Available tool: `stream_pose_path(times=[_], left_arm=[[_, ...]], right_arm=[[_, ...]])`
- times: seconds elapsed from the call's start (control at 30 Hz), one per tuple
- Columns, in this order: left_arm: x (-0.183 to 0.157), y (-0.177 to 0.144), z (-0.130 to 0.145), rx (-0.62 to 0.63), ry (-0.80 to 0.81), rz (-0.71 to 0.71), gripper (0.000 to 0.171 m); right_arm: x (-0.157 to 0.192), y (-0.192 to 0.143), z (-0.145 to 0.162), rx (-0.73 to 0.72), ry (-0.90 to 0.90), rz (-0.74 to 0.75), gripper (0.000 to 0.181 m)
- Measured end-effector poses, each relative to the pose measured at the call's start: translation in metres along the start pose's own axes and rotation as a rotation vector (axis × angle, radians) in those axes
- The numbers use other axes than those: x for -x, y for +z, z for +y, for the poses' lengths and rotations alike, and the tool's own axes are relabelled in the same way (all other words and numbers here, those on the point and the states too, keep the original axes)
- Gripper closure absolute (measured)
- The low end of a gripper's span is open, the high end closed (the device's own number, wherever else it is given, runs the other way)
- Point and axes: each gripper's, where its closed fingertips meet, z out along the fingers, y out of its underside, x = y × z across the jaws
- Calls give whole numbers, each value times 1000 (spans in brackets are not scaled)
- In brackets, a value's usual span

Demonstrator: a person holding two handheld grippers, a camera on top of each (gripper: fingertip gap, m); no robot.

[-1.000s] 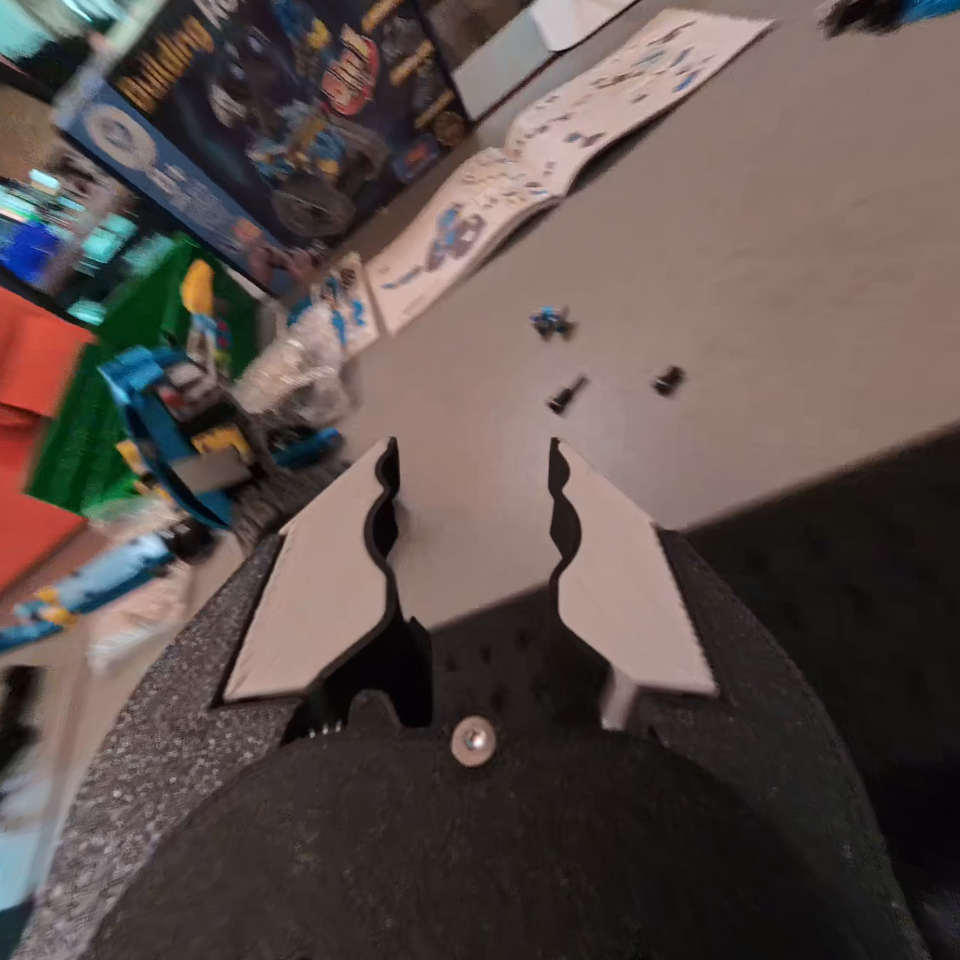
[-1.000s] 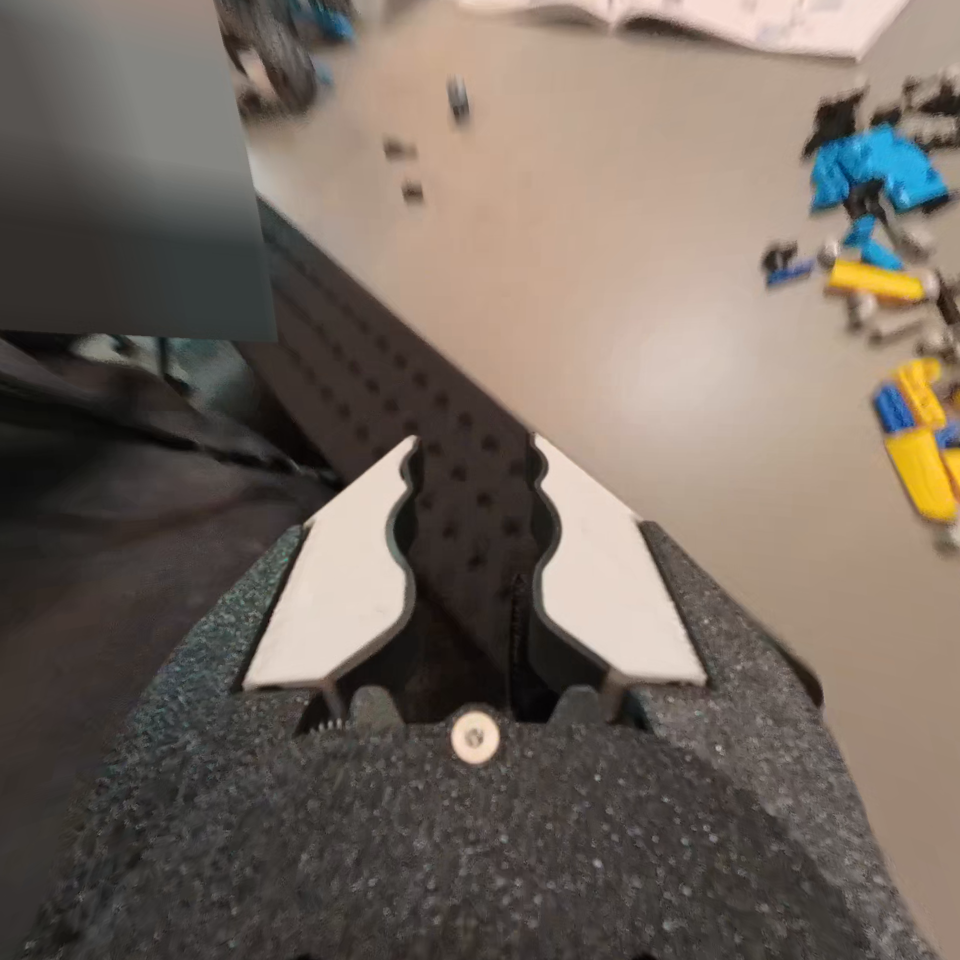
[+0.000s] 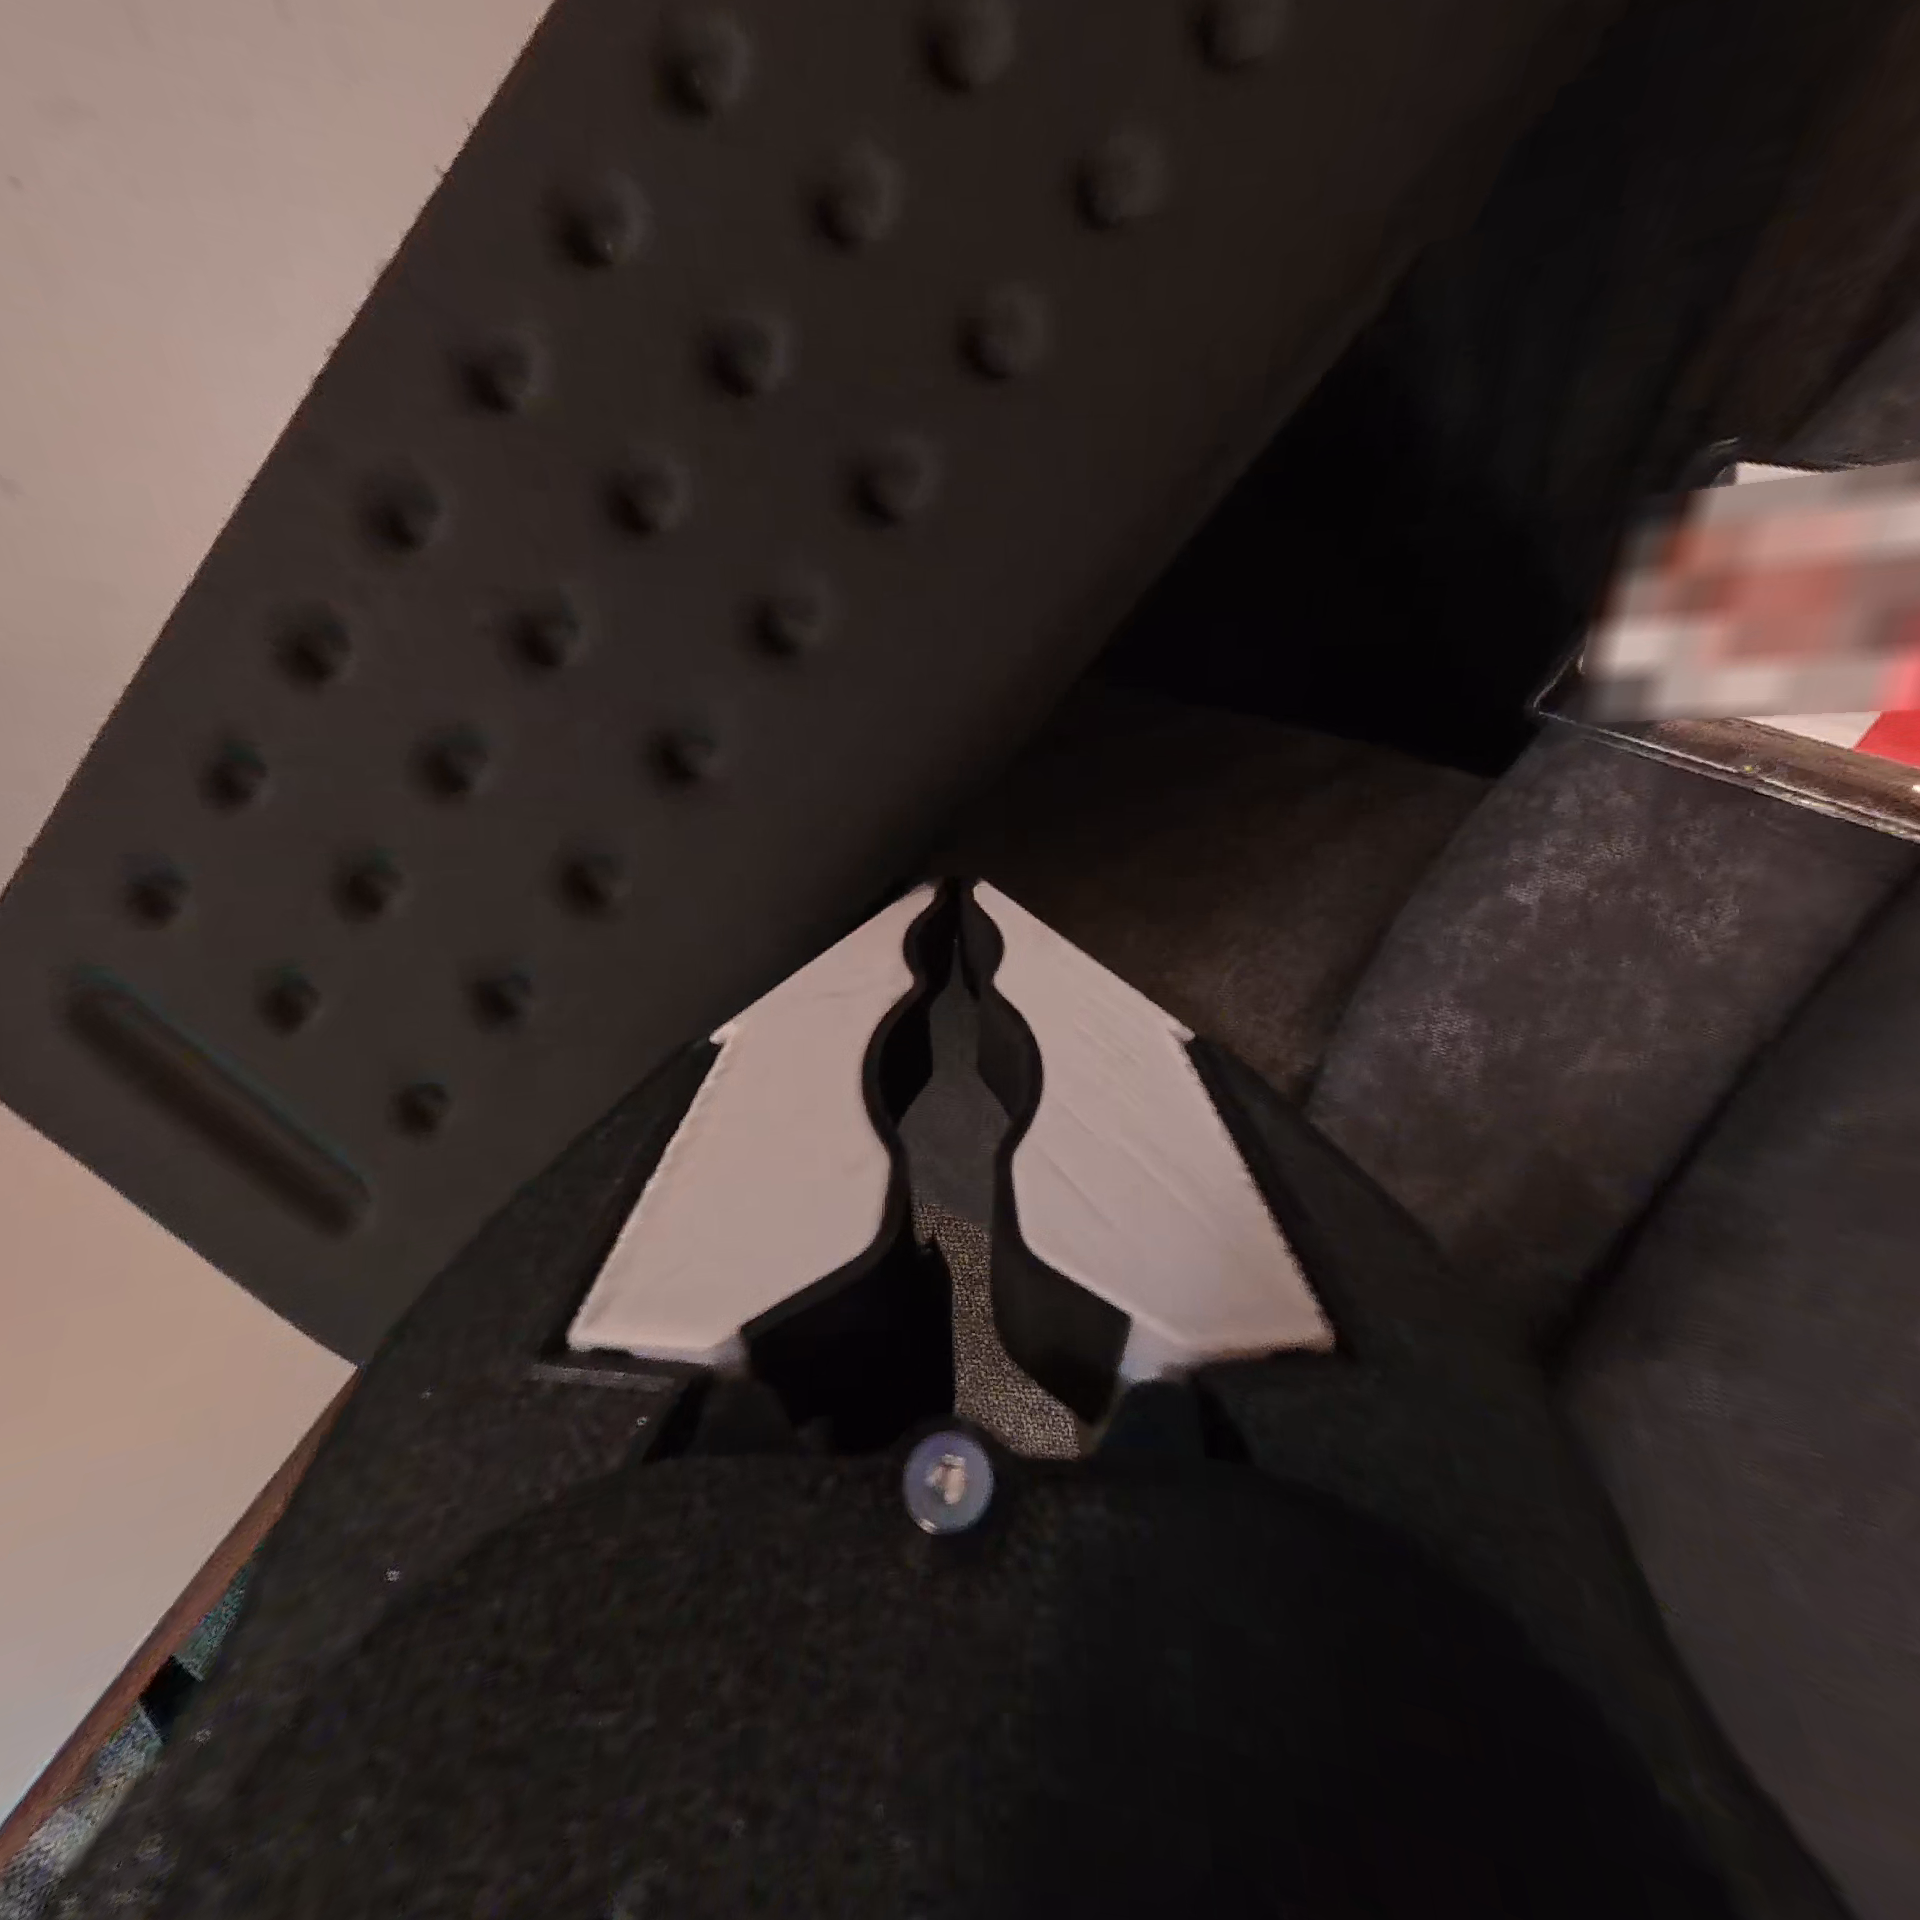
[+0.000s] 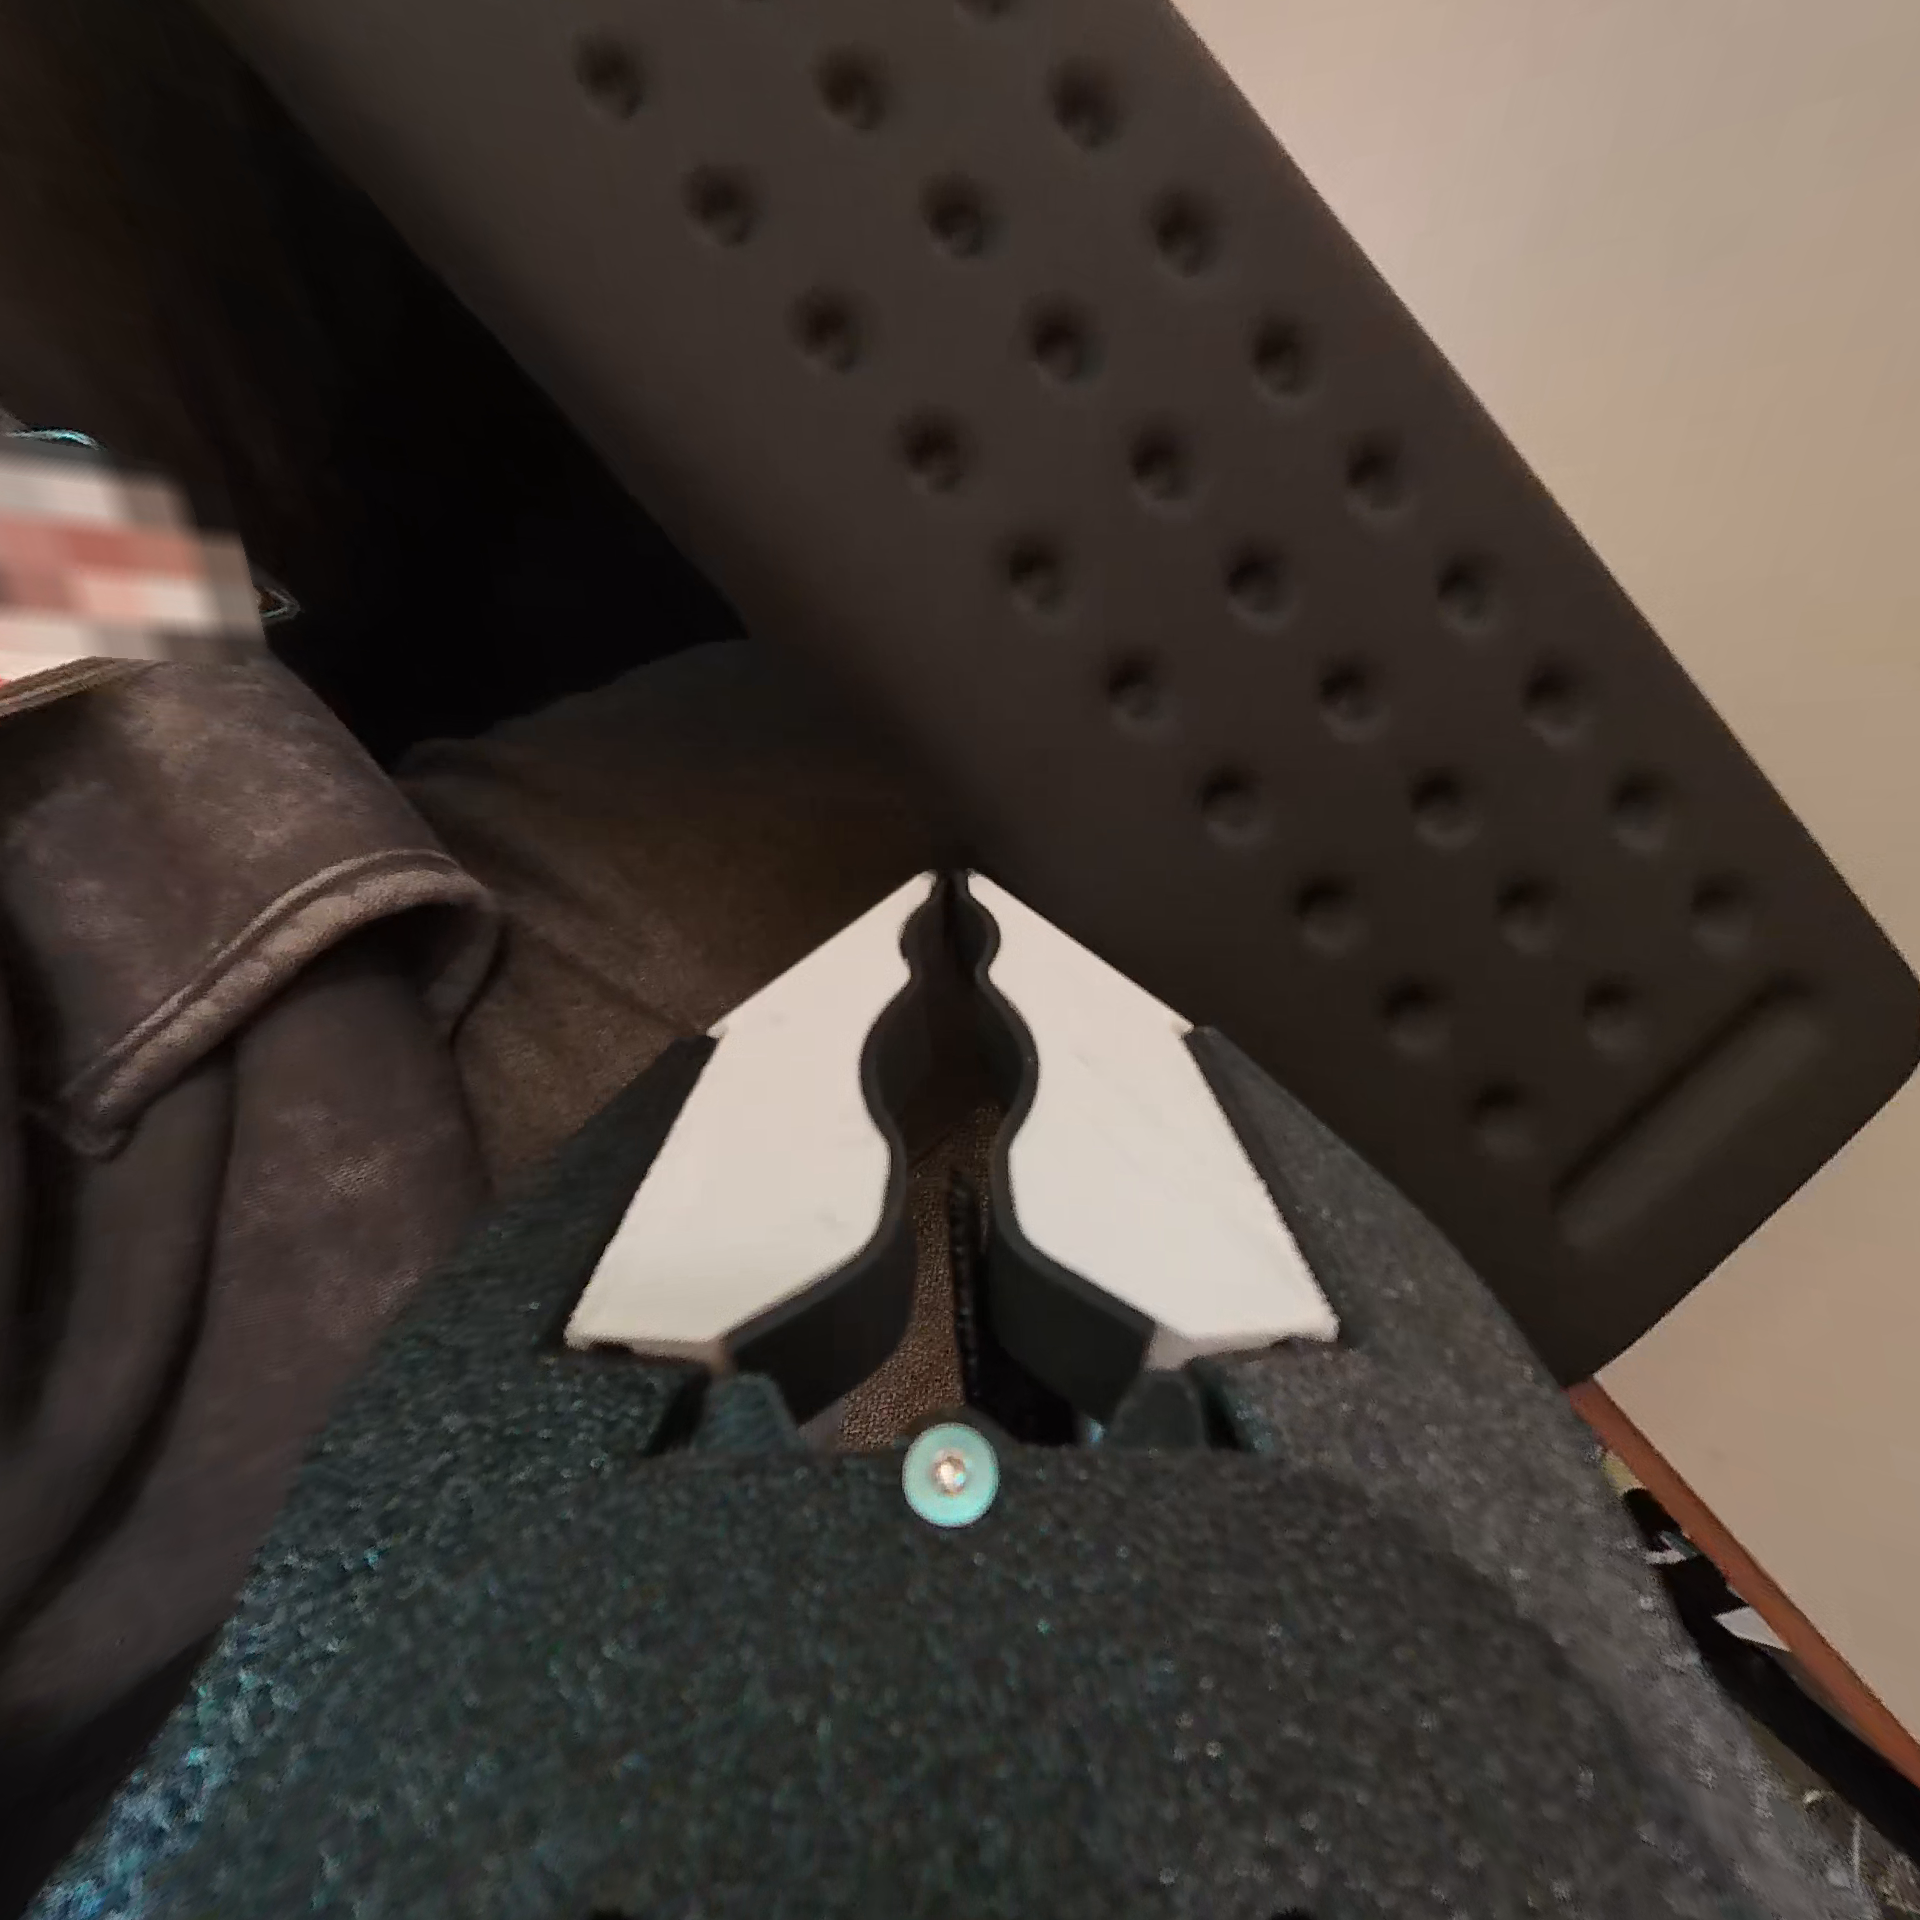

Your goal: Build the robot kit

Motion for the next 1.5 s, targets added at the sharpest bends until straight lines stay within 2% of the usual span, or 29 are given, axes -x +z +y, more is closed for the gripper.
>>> stream_pose_path(times=[0.1, 0.17, 0.27, 0.33, 0.4, 0.5, 0.6, 0.67, 0.73, 0.8, 0.87, 0.97, 1.07, 1.13, 1.2, 1.27, 1.4, 1.5], left_arm=[[-6, -5, -2, -15, 4, -9, 171], [-19, -19, -15, -87, 7, 23, 171], [-21, -52, -58, -272, 14, 10, 146], [-8, -70, -94, -394, -7, -28, 140], [3, -77, -129, -486, -29, -9, 127], [31, -69, -173, -532, -51, 32, 126], [73, -63, -234, -631, -109, 121, 127], [95, -59, -276, -690, -174, 226, 126], [105, -53, -300, -738, -210, 353, 129], [120, -41, -307, -815, -262, 359, 141], [120, -32, -303, -855, -242, 347, 145], [122, -19, -293, -889, -170, 183, 139], [125, -21, -290, -970, -143, 33, 136], [120, -24, -289, -1000, -24, -34, 136], [117, -13, -286, -977, 63, -113, 136], [112, -8, -286, -947, 115, -169, 136], [111, -16, -285, -996, 189, -329, 136], [105, -12, -284, -972, 201, -303, 135]], right_arm=[[7, -4, 3, 16, -22, -19, 181], [19, -16, -5, -27, -54, -63, 181], [9, -52, -41, -220, -103, 14, 178], [-15, -81, -77, -375, -82, 106, 176], [-46, -104, -115, -504, -1, 147, 168], [-111, -113, -158, -549, 110, 210, 157], [-194, -99, -198, -491, 169, 273, 148], [-252, -87, -234, -466, 194, 310, 148], [-307, -70, -266, -452, 239, 348, 149], [-346, -45, -285, -434, 292, 370, 149], [-372, -15, -281, -383, 353, 414, 149], [-387, 26, -261, -340, 426, 442, 149], [-385, 59, -240, -180, 500, 344, 137], [-392, 71, -227, -106, 504, 369, 144], [-393, 82, -220, -65, 522, 355, 151], [-396, 85, -219, -60, 540, 349, 151], [-395, 85, -213, -19, 575, 336, 160], [-401, 87, -204, 42, 563, 390, 169]])
